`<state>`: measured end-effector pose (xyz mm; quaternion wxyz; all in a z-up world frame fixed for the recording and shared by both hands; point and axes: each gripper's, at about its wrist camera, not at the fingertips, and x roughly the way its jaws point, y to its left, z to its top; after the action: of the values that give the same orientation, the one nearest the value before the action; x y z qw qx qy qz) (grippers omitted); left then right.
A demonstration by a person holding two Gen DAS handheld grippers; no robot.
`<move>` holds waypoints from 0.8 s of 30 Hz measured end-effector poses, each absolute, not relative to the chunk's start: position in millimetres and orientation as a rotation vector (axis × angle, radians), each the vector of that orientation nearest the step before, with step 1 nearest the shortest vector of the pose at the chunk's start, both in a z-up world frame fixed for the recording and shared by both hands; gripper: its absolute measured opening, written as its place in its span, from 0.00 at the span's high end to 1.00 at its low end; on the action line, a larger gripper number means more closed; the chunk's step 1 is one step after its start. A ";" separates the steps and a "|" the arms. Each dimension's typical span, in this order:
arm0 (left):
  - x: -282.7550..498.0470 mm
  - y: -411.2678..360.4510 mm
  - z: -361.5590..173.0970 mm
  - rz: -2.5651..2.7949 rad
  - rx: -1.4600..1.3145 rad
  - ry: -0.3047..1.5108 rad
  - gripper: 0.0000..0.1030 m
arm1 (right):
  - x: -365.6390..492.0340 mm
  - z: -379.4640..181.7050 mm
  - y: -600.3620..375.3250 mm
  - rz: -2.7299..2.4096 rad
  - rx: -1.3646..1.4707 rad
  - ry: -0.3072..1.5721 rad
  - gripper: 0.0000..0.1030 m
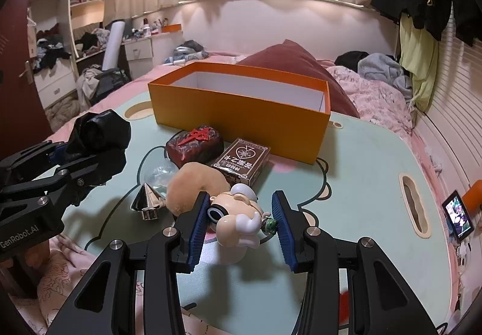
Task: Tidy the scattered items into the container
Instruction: 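Grasp the black lace cloth with the left gripper while the right grasps the white figurine, then carry the black cloth and figurine into the box and open both grippers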
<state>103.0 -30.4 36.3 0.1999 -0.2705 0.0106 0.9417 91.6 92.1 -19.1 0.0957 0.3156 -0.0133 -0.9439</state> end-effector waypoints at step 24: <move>100.1 -30.1 31.5 2.620 -0.783 0.025 0.55 | 90.5 -24.1 90.3 -2.792 0.945 -0.033 0.60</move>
<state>100.1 -30.1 31.5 0.2022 -0.2806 0.0088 0.9382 90.5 90.3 -24.1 0.0968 0.3192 -0.0111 -0.9427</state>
